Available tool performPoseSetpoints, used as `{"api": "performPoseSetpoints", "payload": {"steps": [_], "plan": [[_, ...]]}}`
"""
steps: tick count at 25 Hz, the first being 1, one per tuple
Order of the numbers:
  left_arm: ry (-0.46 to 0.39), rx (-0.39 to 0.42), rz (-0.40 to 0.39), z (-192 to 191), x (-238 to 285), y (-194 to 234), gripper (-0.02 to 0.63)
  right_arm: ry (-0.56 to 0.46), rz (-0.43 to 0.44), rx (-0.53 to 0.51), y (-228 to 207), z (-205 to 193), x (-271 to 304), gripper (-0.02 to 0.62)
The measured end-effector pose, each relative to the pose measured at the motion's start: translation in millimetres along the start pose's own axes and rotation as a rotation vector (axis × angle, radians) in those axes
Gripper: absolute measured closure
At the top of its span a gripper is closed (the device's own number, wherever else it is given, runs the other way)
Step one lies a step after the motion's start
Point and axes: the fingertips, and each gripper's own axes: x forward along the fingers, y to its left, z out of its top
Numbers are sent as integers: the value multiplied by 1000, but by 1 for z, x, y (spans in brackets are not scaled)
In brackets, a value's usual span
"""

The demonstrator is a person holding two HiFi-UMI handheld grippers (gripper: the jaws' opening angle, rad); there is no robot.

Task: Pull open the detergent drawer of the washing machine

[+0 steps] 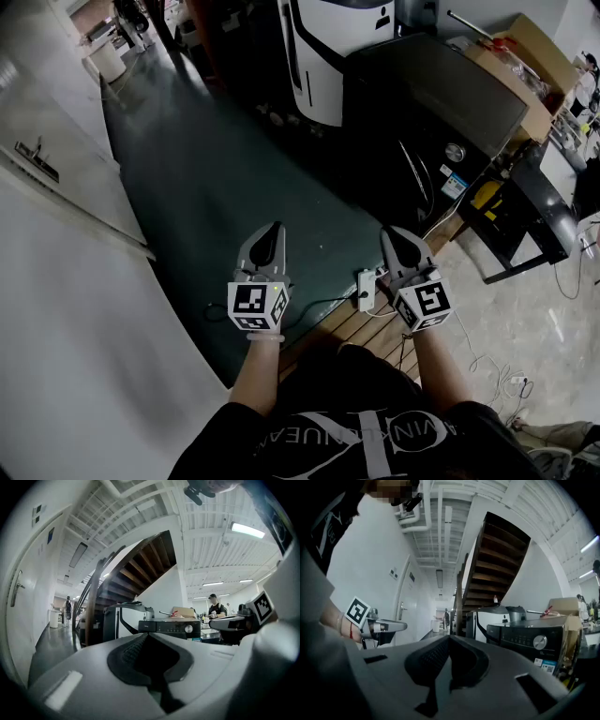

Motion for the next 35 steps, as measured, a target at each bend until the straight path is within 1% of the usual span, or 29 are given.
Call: {"api": "performPoseSetpoints", "payload": {"steps": [8, 13, 18, 19, 21, 22, 24, 29, 33, 35], "plan": [[-11, -8, 9, -2, 3, -21, 596, 7, 17, -24, -13, -1, -9, 584], [-14, -15, 7, -1, 5, -29, 595, -24, 32, -52, -15, 4, -12, 584], [-6, -51, -13, 1, 10, -29, 589, -17, 53, -27, -13, 3, -12, 584], [-8, -56, -15, 1, 12, -28, 581, -22, 63, -34, -12, 4, -10, 584], [-8, -62, -21, 2, 17, -28, 514, -28, 76, -68, -11, 5, -7, 584], [-6, -65, -25, 2, 20, -29, 508, -28, 79, -81, -11, 5, -5, 584], [-6, -68, -31, 1, 25, -28, 508, -22, 85, -76, -11, 4, 0, 583], [-4, -76, -49, -6, 54, -19, 508, -15, 59, -73, -26, 0, 20, 583], [8, -78, -85, -11, 86, -3, 508, 12, 4, -26, -40, 0, 48, 583], [14, -78, -106, -12, 107, 10, 508, 12, -13, -29, -47, -2, 64, 583]]}}
